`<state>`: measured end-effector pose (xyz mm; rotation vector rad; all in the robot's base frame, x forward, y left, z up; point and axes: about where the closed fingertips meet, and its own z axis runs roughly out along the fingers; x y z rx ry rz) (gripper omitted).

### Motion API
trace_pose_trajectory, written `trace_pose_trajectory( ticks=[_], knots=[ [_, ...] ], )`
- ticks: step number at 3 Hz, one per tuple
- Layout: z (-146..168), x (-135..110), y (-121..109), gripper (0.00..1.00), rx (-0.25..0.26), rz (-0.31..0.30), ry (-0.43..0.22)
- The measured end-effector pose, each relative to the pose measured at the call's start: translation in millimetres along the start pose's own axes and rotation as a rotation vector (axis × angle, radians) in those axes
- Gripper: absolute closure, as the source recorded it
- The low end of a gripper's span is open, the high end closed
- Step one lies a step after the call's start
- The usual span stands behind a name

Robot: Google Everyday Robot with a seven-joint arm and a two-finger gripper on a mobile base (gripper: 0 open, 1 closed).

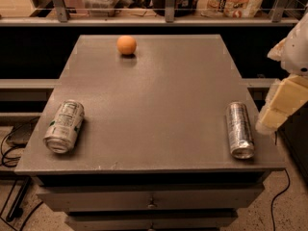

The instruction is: Move redbull can near 7up can

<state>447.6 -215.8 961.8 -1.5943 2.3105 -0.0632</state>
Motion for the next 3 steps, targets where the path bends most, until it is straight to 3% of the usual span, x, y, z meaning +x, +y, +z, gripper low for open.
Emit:
trace_pose_trajectory(
  ticks=[2,3],
  knots=[
    [53.8,-1.7,0.9,0.00,-0.074,0.326,0.003],
    [80.4,0.9,5.4,0.00,-0.110,0.446,0.040]
  ],
)
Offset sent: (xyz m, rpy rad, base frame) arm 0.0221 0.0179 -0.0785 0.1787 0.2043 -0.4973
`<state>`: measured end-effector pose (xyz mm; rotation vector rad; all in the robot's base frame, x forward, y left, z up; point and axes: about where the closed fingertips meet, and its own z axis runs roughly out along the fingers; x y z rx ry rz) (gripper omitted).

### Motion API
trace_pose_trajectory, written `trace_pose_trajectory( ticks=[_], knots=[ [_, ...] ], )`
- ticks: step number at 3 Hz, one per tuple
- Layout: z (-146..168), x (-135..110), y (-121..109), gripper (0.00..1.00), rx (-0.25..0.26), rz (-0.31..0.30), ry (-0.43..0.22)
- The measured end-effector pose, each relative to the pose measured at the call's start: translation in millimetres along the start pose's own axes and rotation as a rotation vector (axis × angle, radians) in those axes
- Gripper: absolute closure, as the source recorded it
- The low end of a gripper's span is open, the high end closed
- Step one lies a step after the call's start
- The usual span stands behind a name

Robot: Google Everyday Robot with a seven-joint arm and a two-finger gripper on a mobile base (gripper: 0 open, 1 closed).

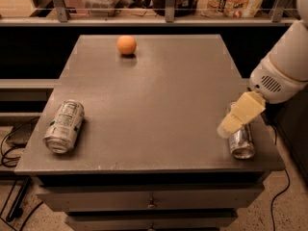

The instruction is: Move redbull can near 7up can

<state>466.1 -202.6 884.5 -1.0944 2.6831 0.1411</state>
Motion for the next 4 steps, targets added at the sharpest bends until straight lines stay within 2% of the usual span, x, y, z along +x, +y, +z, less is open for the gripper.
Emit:
trace_pose_trajectory(
  ticks=[1,3,4],
  knots=[
    [25.9,2.1,2.7,0.03,-0.019,0.086,0.048],
    [36.0,-3.5,6.3,0.49,-0.010,0.112,0.071],
    [21.6,-26.1,15.3,0.80,-0.007,0.059,0.020]
  ],
)
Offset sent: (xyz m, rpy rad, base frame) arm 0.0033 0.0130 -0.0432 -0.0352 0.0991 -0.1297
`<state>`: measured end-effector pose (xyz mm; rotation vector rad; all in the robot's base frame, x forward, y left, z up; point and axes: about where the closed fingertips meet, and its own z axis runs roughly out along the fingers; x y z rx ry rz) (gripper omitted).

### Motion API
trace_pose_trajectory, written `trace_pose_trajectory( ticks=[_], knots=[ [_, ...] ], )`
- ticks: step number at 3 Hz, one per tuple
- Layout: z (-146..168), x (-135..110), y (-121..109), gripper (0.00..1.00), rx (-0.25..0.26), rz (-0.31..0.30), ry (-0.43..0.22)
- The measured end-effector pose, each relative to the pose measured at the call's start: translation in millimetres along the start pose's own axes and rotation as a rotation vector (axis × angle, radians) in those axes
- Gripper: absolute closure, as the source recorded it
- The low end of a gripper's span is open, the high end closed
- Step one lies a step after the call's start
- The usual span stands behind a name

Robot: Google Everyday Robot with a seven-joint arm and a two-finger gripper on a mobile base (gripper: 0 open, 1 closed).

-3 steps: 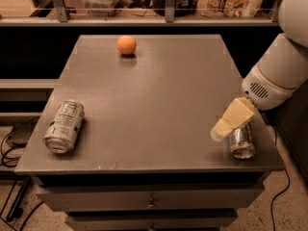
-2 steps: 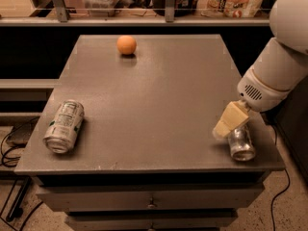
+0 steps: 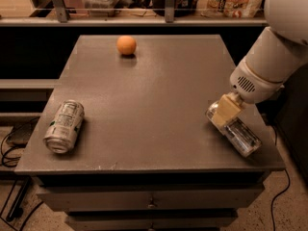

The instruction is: Move redbull can near 7up can

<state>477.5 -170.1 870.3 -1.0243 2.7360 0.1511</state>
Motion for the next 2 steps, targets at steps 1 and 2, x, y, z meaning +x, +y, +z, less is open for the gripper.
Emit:
trace_pose_trajectory(
  ticks=[1,2],
  knots=[
    [-7.3,-27.5,18.4,1.00,-0.062,-0.081,-0.062],
    [-30.1,-78.0,54.4,1.00,-0.132,-0.246,-0.175]
  ],
)
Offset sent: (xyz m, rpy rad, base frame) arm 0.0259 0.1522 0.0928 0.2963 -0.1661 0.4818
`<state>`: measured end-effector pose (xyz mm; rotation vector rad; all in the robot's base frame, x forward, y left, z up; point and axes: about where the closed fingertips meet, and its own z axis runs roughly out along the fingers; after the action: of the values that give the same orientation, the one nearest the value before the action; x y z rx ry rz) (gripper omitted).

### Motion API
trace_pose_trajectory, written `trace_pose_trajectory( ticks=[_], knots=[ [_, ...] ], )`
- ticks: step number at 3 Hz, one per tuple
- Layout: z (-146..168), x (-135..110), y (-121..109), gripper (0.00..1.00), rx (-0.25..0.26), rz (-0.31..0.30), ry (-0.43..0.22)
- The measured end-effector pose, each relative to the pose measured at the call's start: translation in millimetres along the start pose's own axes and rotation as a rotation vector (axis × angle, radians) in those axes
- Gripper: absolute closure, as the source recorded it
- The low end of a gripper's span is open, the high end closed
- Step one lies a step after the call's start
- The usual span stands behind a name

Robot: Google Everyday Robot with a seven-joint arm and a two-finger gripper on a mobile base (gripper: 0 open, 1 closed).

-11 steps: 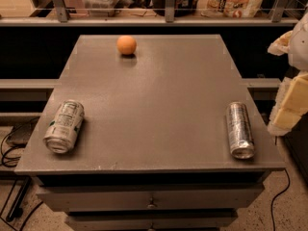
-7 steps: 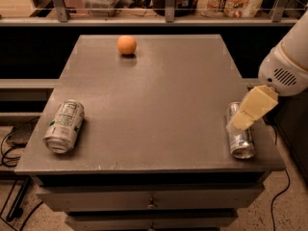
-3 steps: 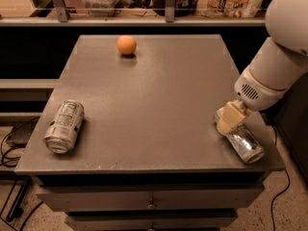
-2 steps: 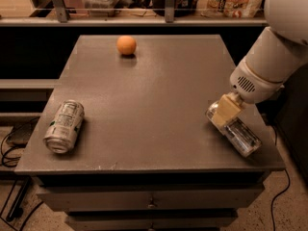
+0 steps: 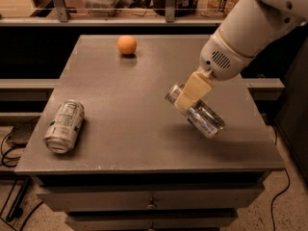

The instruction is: Move redbull can near 7up can

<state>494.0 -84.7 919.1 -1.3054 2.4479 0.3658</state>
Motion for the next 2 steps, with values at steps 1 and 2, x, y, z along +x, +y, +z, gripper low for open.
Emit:
trace_pose_trajectory(
  ticks=[1,2],
  knots=[
    [0.3,0.3,0.0,1.00,0.000,0.002,0.001],
    [12.8,-21.7,9.1,1.00,-0.019,0.009,-0.024]
  ],
)
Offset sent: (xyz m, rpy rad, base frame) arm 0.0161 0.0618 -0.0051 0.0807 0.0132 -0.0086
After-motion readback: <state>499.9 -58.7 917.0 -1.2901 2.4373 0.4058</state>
